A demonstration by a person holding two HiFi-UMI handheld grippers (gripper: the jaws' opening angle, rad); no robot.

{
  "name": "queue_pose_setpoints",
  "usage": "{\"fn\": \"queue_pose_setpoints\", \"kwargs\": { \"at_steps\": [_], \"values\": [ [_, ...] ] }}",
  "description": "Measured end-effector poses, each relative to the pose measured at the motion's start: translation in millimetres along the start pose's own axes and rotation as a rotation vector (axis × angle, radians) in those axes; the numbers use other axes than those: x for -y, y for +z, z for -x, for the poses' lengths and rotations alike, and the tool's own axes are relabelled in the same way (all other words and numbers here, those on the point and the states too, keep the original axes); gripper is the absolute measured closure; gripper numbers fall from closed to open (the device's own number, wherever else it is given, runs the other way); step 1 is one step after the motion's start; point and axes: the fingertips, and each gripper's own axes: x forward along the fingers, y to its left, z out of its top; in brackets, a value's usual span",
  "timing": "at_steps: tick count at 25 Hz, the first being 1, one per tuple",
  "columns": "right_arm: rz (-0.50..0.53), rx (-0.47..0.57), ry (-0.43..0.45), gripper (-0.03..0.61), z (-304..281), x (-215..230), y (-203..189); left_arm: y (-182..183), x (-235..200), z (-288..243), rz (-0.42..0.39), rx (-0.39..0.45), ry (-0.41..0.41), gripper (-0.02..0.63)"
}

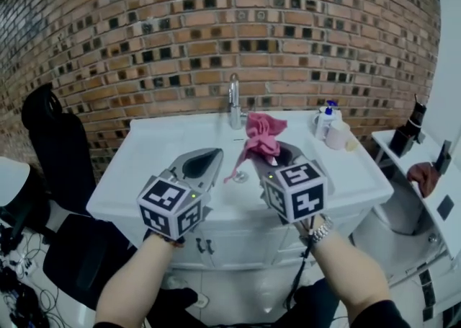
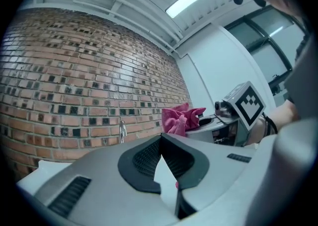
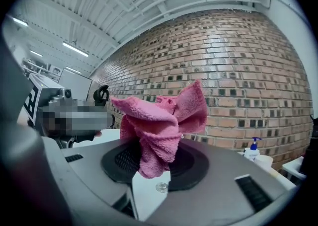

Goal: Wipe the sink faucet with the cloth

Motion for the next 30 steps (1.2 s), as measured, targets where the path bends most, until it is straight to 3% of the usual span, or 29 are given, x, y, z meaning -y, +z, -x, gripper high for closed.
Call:
{"fn": "queue_pose_setpoints", "kwargs": {
  "at_steps": [30],
  "values": [
    [0.029, 0.084, 0.017, 0.446, 194, -97, 4, 43, 146, 135, -0.039, 0.054, 0.003, 0.609]
  ]
}}
